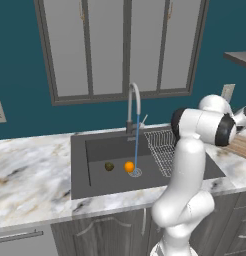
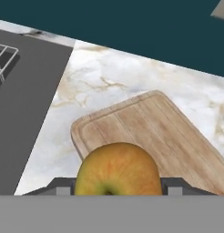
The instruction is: Pick the apple, orange, kiwi from the sink and place them on the cutting board to airdry. Then turn off the sink faucet.
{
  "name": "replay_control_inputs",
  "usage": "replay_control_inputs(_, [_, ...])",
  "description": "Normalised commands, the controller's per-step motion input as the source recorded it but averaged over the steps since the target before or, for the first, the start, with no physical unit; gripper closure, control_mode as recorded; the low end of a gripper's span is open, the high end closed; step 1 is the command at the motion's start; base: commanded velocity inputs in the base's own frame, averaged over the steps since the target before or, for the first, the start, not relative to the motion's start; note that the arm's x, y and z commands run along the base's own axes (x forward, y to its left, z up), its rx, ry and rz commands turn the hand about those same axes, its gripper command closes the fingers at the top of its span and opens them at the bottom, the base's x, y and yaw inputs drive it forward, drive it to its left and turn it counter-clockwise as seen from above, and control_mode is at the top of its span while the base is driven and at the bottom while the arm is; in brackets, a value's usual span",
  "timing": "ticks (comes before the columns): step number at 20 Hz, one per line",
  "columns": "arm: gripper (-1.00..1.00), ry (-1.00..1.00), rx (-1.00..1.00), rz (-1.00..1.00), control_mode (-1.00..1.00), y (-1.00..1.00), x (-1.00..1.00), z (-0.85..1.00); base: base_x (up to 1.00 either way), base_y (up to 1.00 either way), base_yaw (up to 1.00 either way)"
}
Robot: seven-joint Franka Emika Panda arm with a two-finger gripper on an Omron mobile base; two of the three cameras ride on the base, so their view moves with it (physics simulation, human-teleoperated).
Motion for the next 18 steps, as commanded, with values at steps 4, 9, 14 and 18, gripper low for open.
replay_control_inputs(4, [1.0,0.0,0.01,0.03,-1.0,-0.08,0.06,-0.05,0.0,0.0,0.0])
replay_control_inputs(9, [1.0,0.0,0.0,0.02,-1.0,-0.01,0.18,-0.12,0.0,0.0,0.0])
replay_control_inputs(14, [1.0,0.01,0.0,0.01,-1.0,0.0,0.28,-0.18,0.0,0.0,0.0])
replay_control_inputs(18, [1.0,0.01,0.0,0.01,-1.0,-0.02,0.25,-0.21,0.0,0.0,0.0])
